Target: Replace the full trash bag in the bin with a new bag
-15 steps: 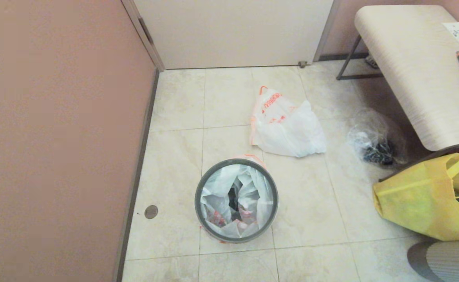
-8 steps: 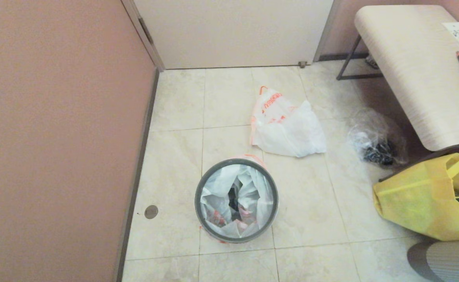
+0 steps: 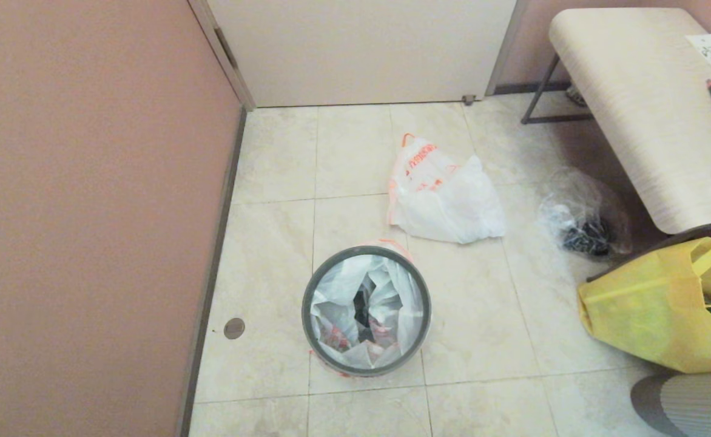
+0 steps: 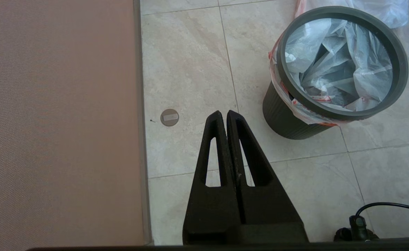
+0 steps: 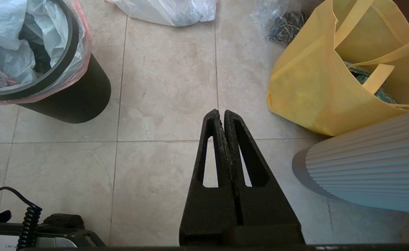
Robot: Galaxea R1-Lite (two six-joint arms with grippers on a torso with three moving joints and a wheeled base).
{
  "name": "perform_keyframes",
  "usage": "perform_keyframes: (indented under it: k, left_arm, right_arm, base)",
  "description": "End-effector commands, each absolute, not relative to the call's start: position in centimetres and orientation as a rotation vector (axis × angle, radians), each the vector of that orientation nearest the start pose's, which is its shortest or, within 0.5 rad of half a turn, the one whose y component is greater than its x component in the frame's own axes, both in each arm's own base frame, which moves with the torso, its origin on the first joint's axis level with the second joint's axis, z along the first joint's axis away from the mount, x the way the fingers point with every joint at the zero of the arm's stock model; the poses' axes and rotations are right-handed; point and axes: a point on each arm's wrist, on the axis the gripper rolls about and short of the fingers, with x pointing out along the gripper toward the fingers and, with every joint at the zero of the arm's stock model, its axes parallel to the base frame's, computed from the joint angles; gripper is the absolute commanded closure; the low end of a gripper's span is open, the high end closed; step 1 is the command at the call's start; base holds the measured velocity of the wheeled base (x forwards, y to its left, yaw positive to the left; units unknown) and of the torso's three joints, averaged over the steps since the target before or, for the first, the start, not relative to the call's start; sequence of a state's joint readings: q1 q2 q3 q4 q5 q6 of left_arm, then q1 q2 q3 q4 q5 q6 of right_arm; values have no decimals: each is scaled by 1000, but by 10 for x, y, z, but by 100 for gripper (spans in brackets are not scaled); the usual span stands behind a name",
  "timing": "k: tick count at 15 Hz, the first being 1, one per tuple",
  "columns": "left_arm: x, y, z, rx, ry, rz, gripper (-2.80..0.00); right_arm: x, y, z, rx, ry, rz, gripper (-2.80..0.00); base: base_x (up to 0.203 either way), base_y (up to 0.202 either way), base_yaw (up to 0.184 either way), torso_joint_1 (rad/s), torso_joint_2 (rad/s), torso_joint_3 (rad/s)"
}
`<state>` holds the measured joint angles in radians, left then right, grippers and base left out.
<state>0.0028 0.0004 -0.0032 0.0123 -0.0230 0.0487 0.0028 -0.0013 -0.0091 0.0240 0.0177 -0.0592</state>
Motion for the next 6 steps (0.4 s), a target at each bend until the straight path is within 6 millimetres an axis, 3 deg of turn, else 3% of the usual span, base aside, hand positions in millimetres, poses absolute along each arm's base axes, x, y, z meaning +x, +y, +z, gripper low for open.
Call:
perform_keyframes:
  k: [1, 6]
  left_arm:
    - [-23, -1, 75, 49, 9, -20, 0]
    - [-23, -1, 75, 49, 9, -20, 0]
  right_arm:
    - [-24, 0, 75, -60, 14, 20, 0]
    - [-24, 0, 75, -53, 13, 20, 0]
  base:
    - [0, 0, 0, 0, 0, 0]
    - [0, 0, 0, 0, 0, 0]
